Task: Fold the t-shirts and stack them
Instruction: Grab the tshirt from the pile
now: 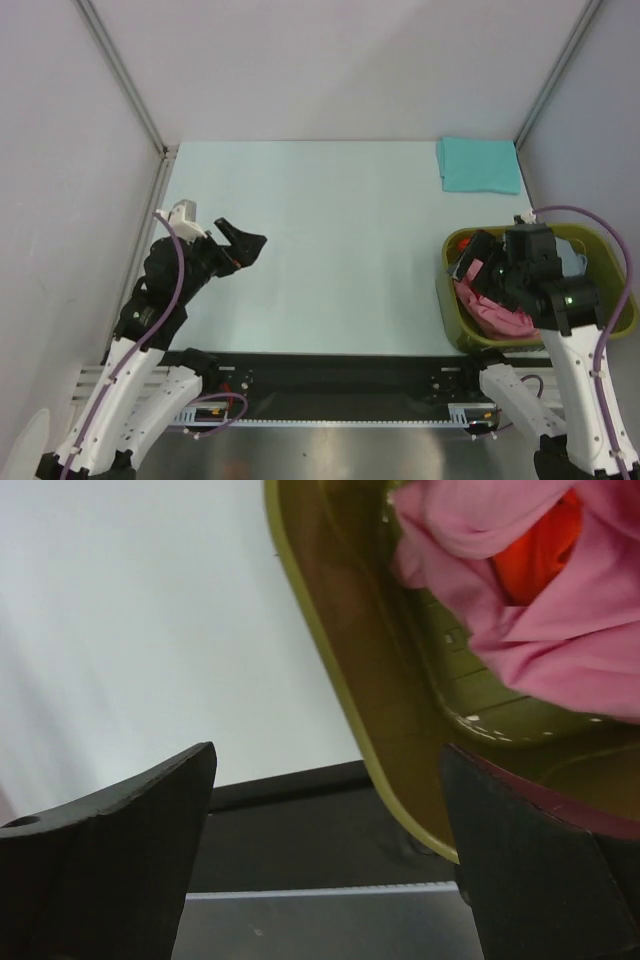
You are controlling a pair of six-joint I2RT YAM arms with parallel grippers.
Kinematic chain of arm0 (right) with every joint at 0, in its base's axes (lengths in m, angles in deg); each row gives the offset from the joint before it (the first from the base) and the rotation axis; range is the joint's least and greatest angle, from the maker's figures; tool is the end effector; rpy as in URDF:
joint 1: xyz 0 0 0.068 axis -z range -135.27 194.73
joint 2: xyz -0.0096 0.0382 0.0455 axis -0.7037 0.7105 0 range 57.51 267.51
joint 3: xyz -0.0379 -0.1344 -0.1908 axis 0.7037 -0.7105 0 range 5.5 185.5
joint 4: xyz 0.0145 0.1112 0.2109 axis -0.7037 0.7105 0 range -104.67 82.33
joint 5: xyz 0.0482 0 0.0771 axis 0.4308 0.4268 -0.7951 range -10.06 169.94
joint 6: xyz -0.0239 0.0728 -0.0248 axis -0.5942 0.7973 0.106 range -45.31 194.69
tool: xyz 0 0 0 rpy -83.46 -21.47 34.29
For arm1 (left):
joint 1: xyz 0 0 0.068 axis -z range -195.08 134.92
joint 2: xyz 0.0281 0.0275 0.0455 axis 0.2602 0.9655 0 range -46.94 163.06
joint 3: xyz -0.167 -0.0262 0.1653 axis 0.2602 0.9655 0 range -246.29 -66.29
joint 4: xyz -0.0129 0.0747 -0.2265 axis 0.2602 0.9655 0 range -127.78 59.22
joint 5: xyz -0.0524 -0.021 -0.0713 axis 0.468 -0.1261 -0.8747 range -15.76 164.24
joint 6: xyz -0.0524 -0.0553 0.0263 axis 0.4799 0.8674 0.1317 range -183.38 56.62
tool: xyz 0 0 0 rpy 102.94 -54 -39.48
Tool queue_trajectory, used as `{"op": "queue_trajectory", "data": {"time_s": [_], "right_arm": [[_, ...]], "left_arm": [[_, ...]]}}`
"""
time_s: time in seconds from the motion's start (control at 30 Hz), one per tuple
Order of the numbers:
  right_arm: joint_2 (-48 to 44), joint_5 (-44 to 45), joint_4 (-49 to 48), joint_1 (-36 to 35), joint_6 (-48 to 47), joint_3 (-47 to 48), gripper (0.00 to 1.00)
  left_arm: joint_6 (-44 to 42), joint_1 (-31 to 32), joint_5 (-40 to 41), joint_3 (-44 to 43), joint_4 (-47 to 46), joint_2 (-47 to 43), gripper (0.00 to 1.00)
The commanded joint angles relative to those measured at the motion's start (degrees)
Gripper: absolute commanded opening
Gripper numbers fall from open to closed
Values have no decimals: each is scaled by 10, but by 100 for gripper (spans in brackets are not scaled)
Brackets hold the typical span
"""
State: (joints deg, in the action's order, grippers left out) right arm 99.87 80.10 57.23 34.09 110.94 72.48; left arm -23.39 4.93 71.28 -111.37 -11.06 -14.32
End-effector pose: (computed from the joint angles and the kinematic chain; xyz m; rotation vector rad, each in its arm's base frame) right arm 0.1239 0.0230 0.3069 0.5401 2.3697 0.3750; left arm 0.1596 -0.0620 0.3063 -0.2905 1.8690 -0.7775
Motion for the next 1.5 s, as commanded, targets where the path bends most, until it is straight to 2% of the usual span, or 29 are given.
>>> {"op": "queue_trajectory", "data": {"time_s": [0.0, 0.07, 0.1, 0.13, 0.17, 0.2, 0.33, 0.43, 0.47, 0.53, 0.57, 0.63, 0.73, 0.87, 0.97, 1.1, 1.23, 1.3, 1.4, 1.47], "right_arm": [[65, 70, 94, 5, -64, 49, 100], [91, 61, 125, 9, -68, 83, 100], [87, 54, 115, 10, -85, 82, 100], [82, 34, 102, 12, -100, 83, 100], [78, 35, 81, 21, -101, 86, 100], [77, 37, 74, 29, -101, 96, 100], [155, 29, 66, 97, -122, 133, 100], [211, 69, 52, 102, -114, 152, 98], [223, 77, 49, 123, -112, 159, 97], [242, 84, 43, 146, -113, 168, 87], [258, 82, 36, 148, -120, 169, 78], [278, 94, 37, 162, -115, 165, 69], [287, 87, 27, 199, -81, 113, 63], [239, 69, -54, 224, -46, 16, 62], [235, 91, -69, 233, -21, -30, 61], [228, 125, -127, 245, -30, -73, 50], [231, 102, -158, 247, -34, -65, 51], [235, 92, -173, 247, -39, -65, 56], [233, 77, -177, 243, -41, -65, 71], [229, 73, -183, 241, -39, -71, 72]], "left_arm": [[6, 2, 2, -34, 82, 5, 100], [48, 1, 23, -27, 88, -23, 100], [67, 1, 28, -25, 102, -34, 100], [89, 1, 71, -26, 118, -44, 100], [138, 1, 83, -30, 137, -55, 100], [144, 1, 91, -31, 161, -75, 100], [47, 1, 40, -31, 93, -127, 100], [-3, 1, 2, -43, 109, -103, 100], [-25, 1, -5, -55, 118, -85, 99], [-48, 1, -40, -69, 135, -26, 97], [-70, 1, -54, -80, 143, -6, 92], [-90, 1, -88, -89, 145, 30, 87], [-125, 1, -98, -101, 131, 70, 85], [-172, 0, -88, -120, 122, 95, 87], [-189, 1, -86, -128, 133, 114, 87], [-192, 2, -86, -134, 128, 113, 89], [-198, 8, -82, -146, 142, 115, 89], [-196, 8, -86, -144, 142, 114, 89], [-199, 13, -86, -149, 147, 114, 90], [-202, 17, -84, -151, 147, 111, 90]]}}
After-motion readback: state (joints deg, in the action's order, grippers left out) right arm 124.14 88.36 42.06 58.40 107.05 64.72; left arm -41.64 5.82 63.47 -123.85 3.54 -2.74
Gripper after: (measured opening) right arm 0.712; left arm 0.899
